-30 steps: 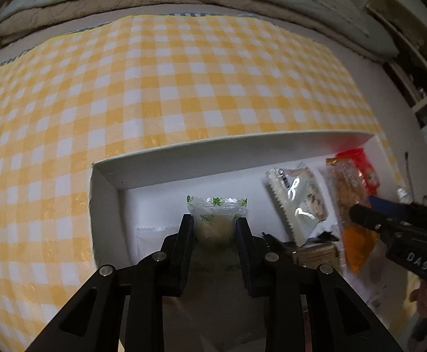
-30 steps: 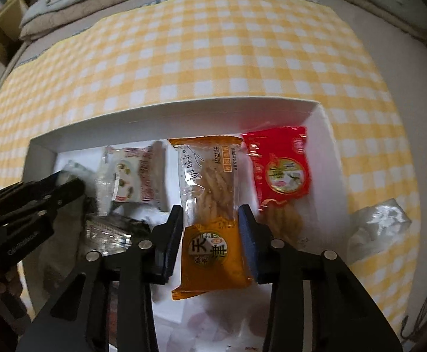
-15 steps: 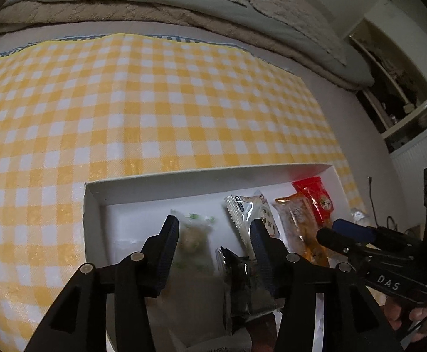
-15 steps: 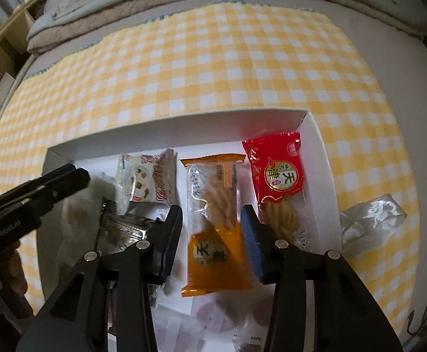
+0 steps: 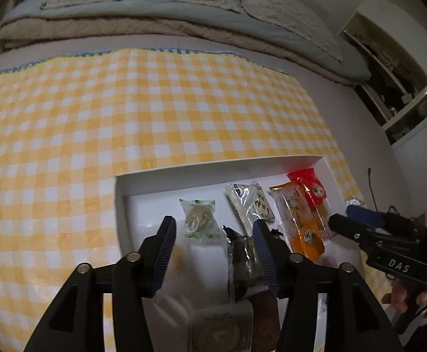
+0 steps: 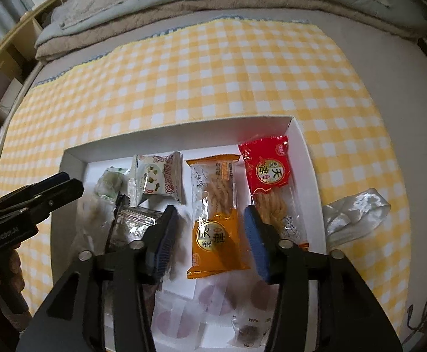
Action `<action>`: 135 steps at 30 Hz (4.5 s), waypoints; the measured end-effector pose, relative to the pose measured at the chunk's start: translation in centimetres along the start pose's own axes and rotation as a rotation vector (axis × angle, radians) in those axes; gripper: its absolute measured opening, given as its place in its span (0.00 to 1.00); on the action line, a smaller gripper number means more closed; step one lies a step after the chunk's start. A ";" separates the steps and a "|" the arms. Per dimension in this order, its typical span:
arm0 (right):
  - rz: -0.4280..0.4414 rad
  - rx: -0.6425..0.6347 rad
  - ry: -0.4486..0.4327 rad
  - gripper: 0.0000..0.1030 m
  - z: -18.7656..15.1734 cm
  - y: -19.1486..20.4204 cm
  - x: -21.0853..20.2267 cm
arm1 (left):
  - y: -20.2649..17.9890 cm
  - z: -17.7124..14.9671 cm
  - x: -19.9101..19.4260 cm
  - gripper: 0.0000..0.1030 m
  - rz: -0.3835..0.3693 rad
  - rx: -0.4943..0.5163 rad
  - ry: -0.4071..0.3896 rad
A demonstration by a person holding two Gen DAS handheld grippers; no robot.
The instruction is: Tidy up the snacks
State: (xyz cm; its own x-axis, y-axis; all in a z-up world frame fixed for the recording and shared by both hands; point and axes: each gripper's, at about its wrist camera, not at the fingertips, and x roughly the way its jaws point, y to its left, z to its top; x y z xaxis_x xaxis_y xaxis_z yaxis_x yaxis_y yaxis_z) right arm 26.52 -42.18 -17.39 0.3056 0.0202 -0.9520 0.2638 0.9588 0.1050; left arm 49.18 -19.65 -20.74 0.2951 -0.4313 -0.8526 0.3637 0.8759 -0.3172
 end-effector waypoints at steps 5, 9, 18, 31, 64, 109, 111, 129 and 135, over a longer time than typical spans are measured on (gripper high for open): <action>-0.011 -0.019 -0.065 0.74 -0.2 0.3 -1.9 | -1.0 -1.2 -3.0 0.82 0.031 0.025 -0.030; -0.024 -0.008 -0.106 0.85 -0.3 0.0 -3.3 | -2.0 -2.6 -5.2 1.00 0.061 0.052 -0.047; -0.038 0.008 -0.211 1.00 -1.8 -0.2 -7.7 | -4.3 -5.8 -11.2 1.00 0.084 0.105 -0.110; 0.003 -0.017 -0.382 1.00 -6.2 1.7 -15.5 | -5.4 -11.4 -22.5 1.00 0.115 0.121 -0.294; -0.117 -0.078 -0.637 1.00 -20.7 6.3 -20.6 | -6.5 -31.0 -30.7 1.00 0.317 0.179 -0.500; -0.147 -0.139 -0.674 1.00 -23.2 7.4 -20.4 | -7.1 -34.2 -29.7 1.00 0.352 0.193 -0.538; -0.147 -0.141 -0.674 1.00 -23.2 7.4 -20.4 | -7.1 -34.2 -29.7 1.00 0.352 0.193 -0.538; -0.148 -0.141 -0.673 1.00 -23.2 7.5 -20.4 | -7.7 -34.3 -29.5 1.00 0.353 0.190 -0.537; -0.149 -0.141 -0.673 1.00 -23.2 7.5 -20.4 | -8.0 -34.4 -29.6 1.00 0.352 0.190 -0.539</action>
State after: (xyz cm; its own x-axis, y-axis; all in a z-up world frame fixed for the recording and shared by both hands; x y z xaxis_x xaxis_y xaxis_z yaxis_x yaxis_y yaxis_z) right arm 1.01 -28.82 -3.86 0.7873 -0.2499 -0.5637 0.2392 0.9664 -0.0942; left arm 7.13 -6.45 -7.31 0.8067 -0.2174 -0.5496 0.2994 0.9520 0.0629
